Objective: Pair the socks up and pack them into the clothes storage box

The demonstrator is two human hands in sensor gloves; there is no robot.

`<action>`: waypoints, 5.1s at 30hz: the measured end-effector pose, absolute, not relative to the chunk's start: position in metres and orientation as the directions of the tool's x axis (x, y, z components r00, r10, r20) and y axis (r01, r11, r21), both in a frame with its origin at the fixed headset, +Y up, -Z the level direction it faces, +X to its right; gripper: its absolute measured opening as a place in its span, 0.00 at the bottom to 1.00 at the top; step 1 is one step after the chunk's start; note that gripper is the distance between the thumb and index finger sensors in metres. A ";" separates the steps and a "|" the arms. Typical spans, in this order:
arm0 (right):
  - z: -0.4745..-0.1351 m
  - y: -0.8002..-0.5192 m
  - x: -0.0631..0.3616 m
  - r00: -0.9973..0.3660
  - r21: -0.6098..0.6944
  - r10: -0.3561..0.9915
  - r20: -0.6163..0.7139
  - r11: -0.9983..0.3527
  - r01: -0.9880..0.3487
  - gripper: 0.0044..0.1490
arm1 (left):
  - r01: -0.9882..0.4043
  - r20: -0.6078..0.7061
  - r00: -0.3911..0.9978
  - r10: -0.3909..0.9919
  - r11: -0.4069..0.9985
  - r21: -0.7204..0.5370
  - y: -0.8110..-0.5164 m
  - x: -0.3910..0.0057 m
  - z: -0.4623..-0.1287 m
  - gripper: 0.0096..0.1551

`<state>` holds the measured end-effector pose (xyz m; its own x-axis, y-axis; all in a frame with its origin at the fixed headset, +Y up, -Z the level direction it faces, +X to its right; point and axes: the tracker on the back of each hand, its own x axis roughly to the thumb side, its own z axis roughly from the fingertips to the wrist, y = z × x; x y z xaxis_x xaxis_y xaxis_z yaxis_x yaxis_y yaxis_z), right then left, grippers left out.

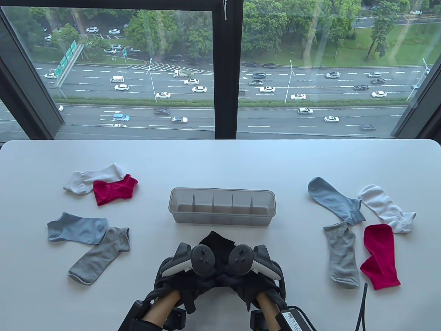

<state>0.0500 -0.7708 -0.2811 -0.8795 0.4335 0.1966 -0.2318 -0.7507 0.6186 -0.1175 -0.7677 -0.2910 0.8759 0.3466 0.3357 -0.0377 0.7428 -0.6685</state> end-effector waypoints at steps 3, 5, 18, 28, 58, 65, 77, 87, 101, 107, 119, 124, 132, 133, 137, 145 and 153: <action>-0.281 -0.770 0.048 -0.894 0.613 0.401 0.200 -0.763 -0.205 0.31 | -0.054 0.316 0.872 0.373 0.716 -0.696 -0.770 -0.119 -0.292 0.24; -0.282 -0.771 0.046 -0.894 0.618 0.408 0.183 -0.755 -0.218 0.28 | -0.064 0.290 0.876 0.384 0.690 -0.721 -0.772 -0.120 -0.291 0.24; -0.282 -0.775 0.053 -0.836 0.650 0.533 0.127 -0.682 -0.336 0.42 | -0.032 0.329 0.891 0.312 0.767 -0.641 -0.766 -0.120 -0.292 0.24; -0.285 -0.773 0.053 -0.839 0.639 0.535 0.099 -0.681 -0.359 0.29 | -0.043 0.311 0.899 0.309 0.768 -0.639 -0.770 -0.119 -0.290 0.32; -0.285 -0.773 0.057 -0.816 0.645 0.573 0.075 -0.651 -0.399 0.29 | -0.114 0.293 0.868 0.401 0.736 -0.668 -0.771 -0.121 -0.291 0.32; -0.285 -0.774 0.055 -0.805 0.652 0.591 0.052 -0.631 -0.421 0.31 | -0.131 0.308 0.859 0.408 0.758 -0.639 -0.769 -0.120 -0.292 0.28; -0.286 -0.772 0.056 -0.787 0.666 0.616 0.046 -0.606 -0.435 0.28 | -0.105 0.312 0.877 0.365 0.779 -0.618 -0.770 -0.117 -0.291 0.39; -0.284 -0.772 0.056 -0.793 0.661 0.605 0.070 -0.624 -0.418 0.40 | -0.151 0.327 0.865 0.381 0.819 -0.554 -0.763 -0.122 -0.293 0.27; -0.285 -0.769 0.060 -0.748 0.649 0.663 0.033 -0.583 -0.489 0.30 | -0.146 0.355 0.870 0.343 0.866 -0.478 -0.758 -0.121 -0.291 0.33; -0.284 -0.767 0.059 -0.754 0.614 0.655 0.051 -0.616 -0.493 0.38 | -0.189 0.369 0.832 0.415 0.837 -0.514 -0.758 -0.123 -0.293 0.28; -0.286 -0.764 0.060 -0.721 0.628 0.692 0.035 -0.577 -0.523 0.31 | -0.107 0.395 0.865 0.311 0.881 -0.460 -0.757 -0.116 -0.289 0.39; -0.284 -0.764 0.063 -0.709 0.589 0.705 0.008 -0.577 -0.567 0.37 | -0.148 0.413 0.857 0.309 0.915 -0.376 -0.749 -0.119 -0.290 0.28; -0.284 -0.760 0.060 -0.742 0.581 0.665 0.085 -0.638 -0.506 0.32 | -0.147 0.381 0.850 0.363 0.859 -0.490 -0.755 -0.121 -0.292 0.29; -0.284 -0.761 0.060 -0.741 0.582 0.666 0.087 -0.637 -0.505 0.32 | -0.140 0.377 0.856 0.353 0.861 -0.489 -0.754 -0.121 -0.292 0.30; -0.285 -0.762 0.061 -0.728 0.589 0.683 0.063 -0.614 -0.525 0.31 | -0.137 0.368 0.882 0.295 0.907 -0.399 -0.749 -0.123 -0.291 0.40; -0.285 -0.757 0.061 -0.733 0.559 0.675 0.081 -0.640 -0.528 0.37 | -0.139 0.425 0.841 0.334 0.894 -0.427 -0.749 -0.118 -0.289 0.30; -0.284 -0.756 0.058 -0.707 0.589 0.704 0.072 -0.602 -0.540 0.34 | -0.047 0.423 0.873 0.243 0.905 -0.423 -0.749 -0.112 -0.288 0.30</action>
